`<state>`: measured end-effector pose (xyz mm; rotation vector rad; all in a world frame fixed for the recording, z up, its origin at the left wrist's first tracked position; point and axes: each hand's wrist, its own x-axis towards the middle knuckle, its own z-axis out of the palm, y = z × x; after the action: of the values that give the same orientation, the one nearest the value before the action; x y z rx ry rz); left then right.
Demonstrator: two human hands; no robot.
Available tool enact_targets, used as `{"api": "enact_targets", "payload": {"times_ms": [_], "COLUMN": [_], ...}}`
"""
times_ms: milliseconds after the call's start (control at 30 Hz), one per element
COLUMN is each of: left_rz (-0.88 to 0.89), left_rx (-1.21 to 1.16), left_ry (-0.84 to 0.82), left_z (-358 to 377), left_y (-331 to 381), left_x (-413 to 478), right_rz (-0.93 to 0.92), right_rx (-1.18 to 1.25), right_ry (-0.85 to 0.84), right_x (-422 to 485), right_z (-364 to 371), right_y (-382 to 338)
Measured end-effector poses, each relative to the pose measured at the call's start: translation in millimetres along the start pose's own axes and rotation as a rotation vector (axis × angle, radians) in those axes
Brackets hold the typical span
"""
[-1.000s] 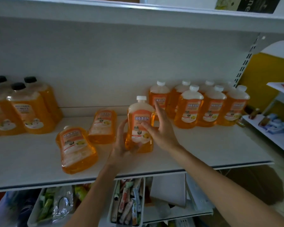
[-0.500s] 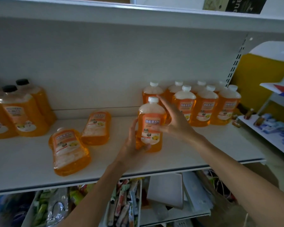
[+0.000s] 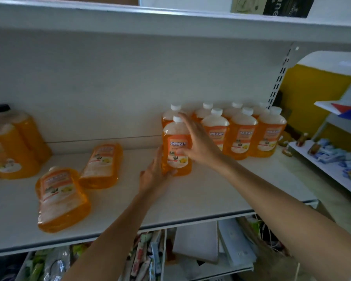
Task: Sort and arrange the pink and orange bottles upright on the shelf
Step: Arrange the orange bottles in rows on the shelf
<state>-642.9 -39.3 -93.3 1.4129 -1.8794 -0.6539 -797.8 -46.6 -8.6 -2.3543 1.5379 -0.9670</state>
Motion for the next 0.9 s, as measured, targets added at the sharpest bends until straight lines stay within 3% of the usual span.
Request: {"api": "enact_targets", "payload": {"times_ms": [167, 633, 900], "left_rz": [-0.044, -0.061, 0.01], "left_rx": [0.246, 0.32, 0.445], "left_ry": [0.01, -0.064, -0.039], "left_z": [10, 6, 9], "left_y": [-6, 8, 13], "left_x": [9, -5, -12], "right_rz": [0.01, -0.023, -0.026], "right_rx": [-0.043, -0.393, -0.372], "right_ry": [0.004, 0.094, 0.068], "right_x": [9, 23, 19], "right_z": [-4, 8, 2], "right_y": [5, 10, 8]}}
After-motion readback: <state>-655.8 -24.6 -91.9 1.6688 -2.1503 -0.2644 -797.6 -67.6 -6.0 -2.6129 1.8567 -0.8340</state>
